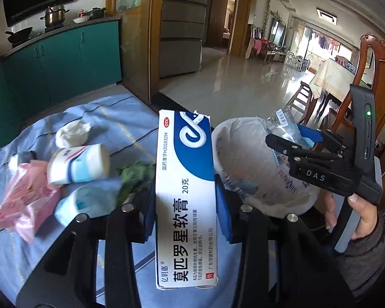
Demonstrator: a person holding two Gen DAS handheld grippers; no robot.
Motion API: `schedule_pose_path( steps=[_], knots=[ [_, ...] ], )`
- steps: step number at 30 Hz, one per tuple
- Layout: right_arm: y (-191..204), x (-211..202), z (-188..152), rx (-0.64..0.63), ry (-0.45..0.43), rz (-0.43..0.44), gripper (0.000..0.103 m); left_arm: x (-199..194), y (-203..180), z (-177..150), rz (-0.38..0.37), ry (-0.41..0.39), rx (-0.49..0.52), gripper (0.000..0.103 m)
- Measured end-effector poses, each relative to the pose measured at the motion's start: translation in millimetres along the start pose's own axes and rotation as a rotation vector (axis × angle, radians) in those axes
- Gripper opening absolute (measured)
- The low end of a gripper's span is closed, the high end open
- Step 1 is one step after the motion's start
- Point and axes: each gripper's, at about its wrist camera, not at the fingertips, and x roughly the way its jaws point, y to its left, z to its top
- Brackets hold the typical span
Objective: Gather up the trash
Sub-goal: 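Carry packet and box over the bin and open both tools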
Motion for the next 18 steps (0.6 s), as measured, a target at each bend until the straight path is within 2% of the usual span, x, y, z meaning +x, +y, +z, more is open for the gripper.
schedule_pose_path(
  steps=[8, 11, 13, 15, 16, 18],
  knots=[
    [-54, 6, -7, 0.119, 0.044, -0.09, 0.076, 41, -46, 7, -0.051, 0.001, -0.003, 0.041],
    [-66, 12, -15, 0.155, 0.083, -0.108, 0.076, 49, -47, 5, -0.07, 0.031, -0.006, 0.041],
    [-70, 14, -17, 0.17, 0.096, -0.089, 0.076, 51, -46, 4, -0.055, 0.042, 0.004, 0.041],
    [-71, 11, -19, 0.167, 0.092, -0.073, 0.076, 51, -41, 2, -0.036, 0.058, 0.007, 0.051],
    [-69, 10, -19, 0.162, 0.09, -0.073, 0.076, 51, -39, 0, -0.035, 0.074, 0.004, 0.062],
    [-68, 10, -20, 0.161, 0.093, -0.067, 0.076, 53, -33, -4, -0.024, 0.108, -0.003, 0.063]
  ],
)
